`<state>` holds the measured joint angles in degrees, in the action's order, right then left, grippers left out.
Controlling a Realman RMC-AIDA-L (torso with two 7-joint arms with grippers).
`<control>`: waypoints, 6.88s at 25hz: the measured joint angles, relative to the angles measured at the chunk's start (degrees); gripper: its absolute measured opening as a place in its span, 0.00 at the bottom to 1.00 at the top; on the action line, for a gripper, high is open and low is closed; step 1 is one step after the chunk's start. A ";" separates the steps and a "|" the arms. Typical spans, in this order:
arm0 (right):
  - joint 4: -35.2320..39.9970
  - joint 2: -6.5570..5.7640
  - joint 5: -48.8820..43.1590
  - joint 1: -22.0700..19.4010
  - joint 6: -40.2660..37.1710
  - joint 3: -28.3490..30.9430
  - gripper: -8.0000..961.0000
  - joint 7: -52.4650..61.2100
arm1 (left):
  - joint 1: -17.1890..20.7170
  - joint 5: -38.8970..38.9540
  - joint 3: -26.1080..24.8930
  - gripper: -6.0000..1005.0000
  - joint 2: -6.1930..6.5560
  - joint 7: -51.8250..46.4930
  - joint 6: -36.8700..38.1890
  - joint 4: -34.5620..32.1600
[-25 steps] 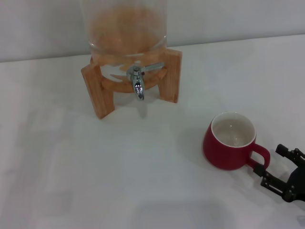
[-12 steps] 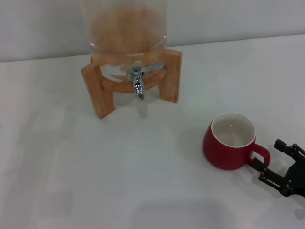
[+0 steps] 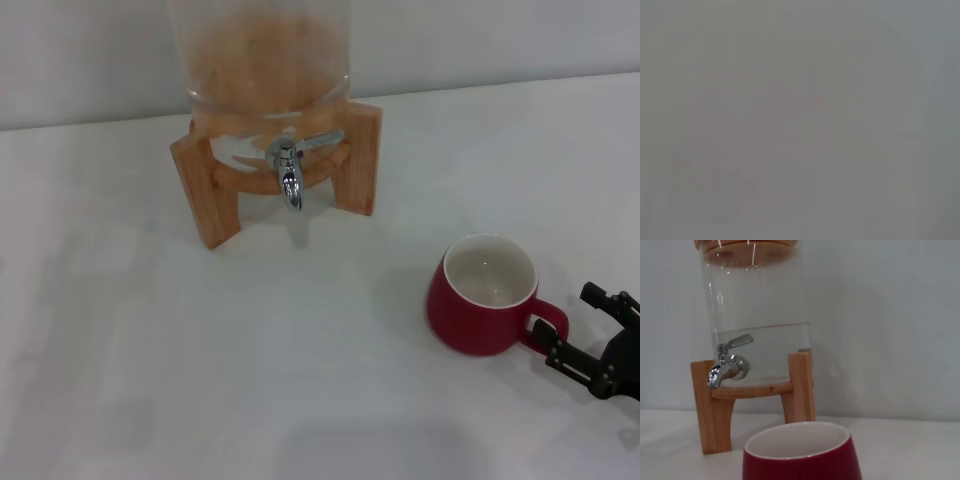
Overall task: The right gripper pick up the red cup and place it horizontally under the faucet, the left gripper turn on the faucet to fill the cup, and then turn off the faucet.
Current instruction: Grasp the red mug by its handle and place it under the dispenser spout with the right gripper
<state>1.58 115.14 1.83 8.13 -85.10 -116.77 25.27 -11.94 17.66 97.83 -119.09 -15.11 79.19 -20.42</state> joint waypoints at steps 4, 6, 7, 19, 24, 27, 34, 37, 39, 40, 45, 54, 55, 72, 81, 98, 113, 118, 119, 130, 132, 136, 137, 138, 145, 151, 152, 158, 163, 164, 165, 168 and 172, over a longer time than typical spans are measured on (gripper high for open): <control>0.00 0.00 0.09 0.08 0.11 0.48 0.88 -0.01 | -0.07 0.00 0.00 0.88 0.00 0.01 0.00 -0.02; 0.00 0.00 0.17 0.11 0.30 0.72 0.88 -0.02 | -0.10 0.00 0.00 0.88 0.00 0.05 0.00 -0.04; 0.00 0.00 0.26 0.11 0.40 0.76 0.88 -0.03 | -0.10 0.00 0.00 0.88 0.00 0.05 0.00 -0.04; 0.09 0.00 1.88 0.57 1.29 0.75 0.88 -0.05 | -0.09 0.00 -0.01 0.88 0.00 0.08 0.00 -0.06; 0.09 0.00 2.38 0.80 1.40 0.83 0.88 -0.05 | -0.09 0.00 -0.01 0.88 0.00 0.07 0.00 -0.06; 0.10 0.00 2.39 0.85 1.46 1.54 0.88 -0.05 | -0.09 0.00 -0.01 0.88 0.00 0.08 0.00 -0.05; 0.10 0.00 2.46 0.93 2.18 2.74 0.88 -0.08 | -0.09 0.00 -0.01 0.88 0.00 0.04 0.00 -0.06; 0.10 0.00 2.49 1.02 2.63 3.21 0.88 -0.17 | -0.09 -0.01 0.00 0.88 0.00 0.06 0.00 -0.07; 0.10 0.00 2.49 1.07 2.67 3.51 0.88 -0.38 | -0.09 -0.03 0.00 0.88 0.00 0.06 0.00 -0.09; 0.09 0.00 2.50 1.15 2.68 3.64 0.88 -0.54 | -0.09 -0.04 0.00 0.88 0.00 0.06 0.00 -0.11; 0.10 0.00 2.49 1.52 2.85 3.73 0.88 -0.74 | -0.09 -0.08 -0.01 0.88 0.00 0.07 0.00 -0.25; 0.09 -0.02 2.84 1.63 3.23 3.74 0.88 -0.75 | -0.18 -0.10 -0.01 0.88 0.00 0.08 0.00 -0.32; 0.09 -0.04 2.85 1.63 3.27 3.74 0.88 -0.75 | -0.18 -0.09 -0.01 0.88 0.00 0.08 0.00 -0.34; 0.09 -0.09 2.95 1.60 3.38 3.83 0.44 -0.40 | -0.19 -0.62 -0.01 0.88 -0.09 0.08 0.00 -0.50; 1.04 -0.09 2.60 1.76 3.12 3.54 0.30 -0.64 | -0.51 -0.62 -0.12 0.88 -0.09 0.08 0.00 -0.23; 2.21 -0.09 2.38 2.49 3.46 3.12 0.18 -0.75 | -0.95 -0.61 -0.36 0.88 -0.04 0.08 -0.19 -0.05; 3.39 0.00 2.39 2.91 3.46 3.26 0.18 -1.65 | -1.92 -0.35 -0.38 0.88 0.10 0.08 -0.62 0.04; 4.03 0.00 2.39 3.28 3.61 3.33 0.18 -1.72 | -2.72 -0.23 -0.45 0.88 0.10 0.04 -0.79 0.66; 4.19 0.00 2.39 3.40 3.80 3.30 0.18 -1.72 | -2.98 -0.21 -0.45 0.88 0.09 -0.08 -0.82 0.97; 6.71 0.00 2.31 4.27 4.81 1.72 0.18 -1.48 | -3.54 -0.13 -0.51 0.88 0.09 -0.49 -1.45 1.45; 6.80 0.00 2.30 4.75 5.07 1.39 0.18 -1.49 | -3.61 -0.08 -0.53 0.88 0.09 -0.52 -1.45 1.43; 8.27 0.05 2.16 5.69 6.88 0.59 0.18 -1.53 | -3.78 -0.07 -0.53 0.88 0.11 -0.67 -1.51 1.22; 8.92 0.06 2.02 5.83 7.58 0.42 0.18 -1.57 | -3.80 -0.07 -0.53 0.88 0.12 -0.69 -1.52 1.17; 9.37 0.06 1.89 5.94 8.17 0.30 0.18 -1.60 | -3.80 -0.07 -0.53 0.88 0.13 -0.71 -1.53 1.11; 10.35 0.00 1.00 8.19 10.04 -0.05 0.18 -1.29 | -3.80 -0.08 -0.53 0.88 0.17 -0.78 -1.53 0.91; 11.67 0.05 0.88 9.83 12.37 -0.87 0.18 -1.16 | -3.87 -0.35 -0.53 0.88 0.18 -1.19 -1.53 0.83; 11.89 0.05 0.88 10.15 12.84 -1.11 0.18 -1.16 | -3.88 -0.39 -0.53 0.88 0.18 -1.20 -1.52 0.83; 12.87 0.12 0.88 11.48 14.44 -2.49 0.18 -0.62 | -3.88 -0.45 -0.53 0.88 0.18 -1.22 -1.50 0.82; 14.34 0.18 0.89 12.15 16.43 -3.77 0.18 -0.41 | -3.88 -0.50 -0.34 0.88 0.18 -1.24 -1.49 0.82; 14.56 0.18 0.89 12.36 16.87 -4.04 0.18 -0.41 | -3.88 -0.50 -0.31 0.88 0.18 -1.24 -1.49 0.82; 14.71 0.18 0.89 12.63 17.29 -4.28 0.18 -0.41 | -3.88 -0.52 -0.28 0.88 0.18 -1.24 -1.49 0.82; 14.92 0.22 0.89 13.46 18.59 -4.84 0.18 -0.33 | -3.88 -0.53 -0.24 0.88 0.12 -1.24 -1.49 0.82; 15.44 0.27 0.90 14.37 20.11 -5.51 0.18 -0.24 | -3.88 -0.53 -0.09 0.88 0.09 -1.24 -1.49 0.81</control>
<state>17.02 115.41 2.73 22.50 -64.99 -122.28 25.03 -15.82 17.13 97.73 -119.01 -16.35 77.70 -19.61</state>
